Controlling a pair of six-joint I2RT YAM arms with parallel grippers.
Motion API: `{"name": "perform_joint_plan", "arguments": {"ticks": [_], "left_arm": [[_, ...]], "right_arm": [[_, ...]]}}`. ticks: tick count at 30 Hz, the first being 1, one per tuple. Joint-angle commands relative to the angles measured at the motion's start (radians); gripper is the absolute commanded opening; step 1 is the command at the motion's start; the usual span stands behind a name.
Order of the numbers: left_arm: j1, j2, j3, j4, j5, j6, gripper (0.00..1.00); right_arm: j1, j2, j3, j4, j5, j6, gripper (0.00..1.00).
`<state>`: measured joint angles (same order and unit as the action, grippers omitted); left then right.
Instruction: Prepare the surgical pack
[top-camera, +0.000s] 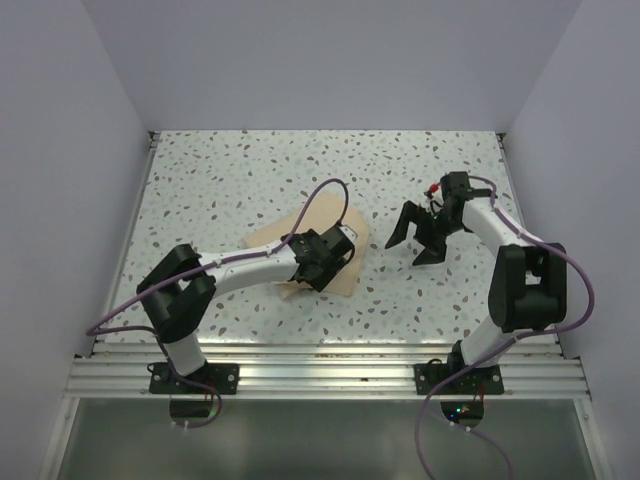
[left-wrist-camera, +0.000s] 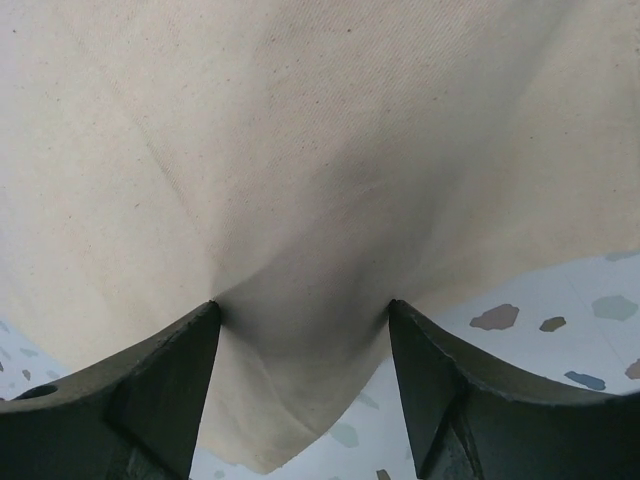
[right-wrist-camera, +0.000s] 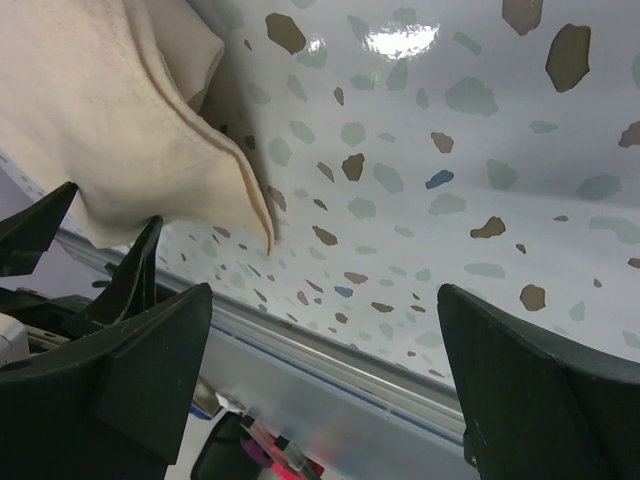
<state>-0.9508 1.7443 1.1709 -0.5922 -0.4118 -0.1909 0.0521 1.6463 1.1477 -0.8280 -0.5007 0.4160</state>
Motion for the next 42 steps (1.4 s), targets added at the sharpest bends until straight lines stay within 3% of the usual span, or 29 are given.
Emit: {"name": "perform_joint_plan", "arguments": {"ticks": [1, 11, 20, 29, 33, 37, 39, 42], "left_arm": [[-0.002, 0.009, -0.008, 0.02, -0.085, -0.015, 0.72], [-0.002, 0.027, -0.004, 0.025, -0.171, -0.008, 0.56], [-0.002, 0.032, 0.01, 0.029, -0.131, 0.022, 0.3], [-0.002, 0.035, 0.027, 0.026, -0.065, 0.044, 0.0], [0.0, 0.034, 0.05, 0.012, -0.044, 0.045, 0.0], [0.0, 0.038, 0.098, -0.034, 0.013, 0.041, 0.0], [0.0, 0.038, 0.118, -0.046, 0.037, 0.039, 0.0], [0.0, 0.04, 0.145, -0.069, 0.059, 0.047, 0.0]], "right_arm": [[0.002, -0.043, -0.028, 0.032, -0.035, 0.023, 0.99], [0.025, -0.037, -0.042, 0.046, -0.038, 0.03, 0.99], [0.127, -0.028, -0.084, 0.11, -0.09, 0.096, 0.99], [0.215, -0.01, -0.141, 0.363, -0.131, 0.333, 0.98], [0.221, 0.026, -0.114, 0.366, -0.144, 0.348, 0.98], [0.247, 0.018, -0.161, 0.45, -0.136, 0.444, 0.88], [0.262, 0.006, -0.198, 0.55, -0.128, 0.527, 0.72], [0.287, -0.01, -0.252, 0.644, -0.088, 0.607, 0.58]]}}
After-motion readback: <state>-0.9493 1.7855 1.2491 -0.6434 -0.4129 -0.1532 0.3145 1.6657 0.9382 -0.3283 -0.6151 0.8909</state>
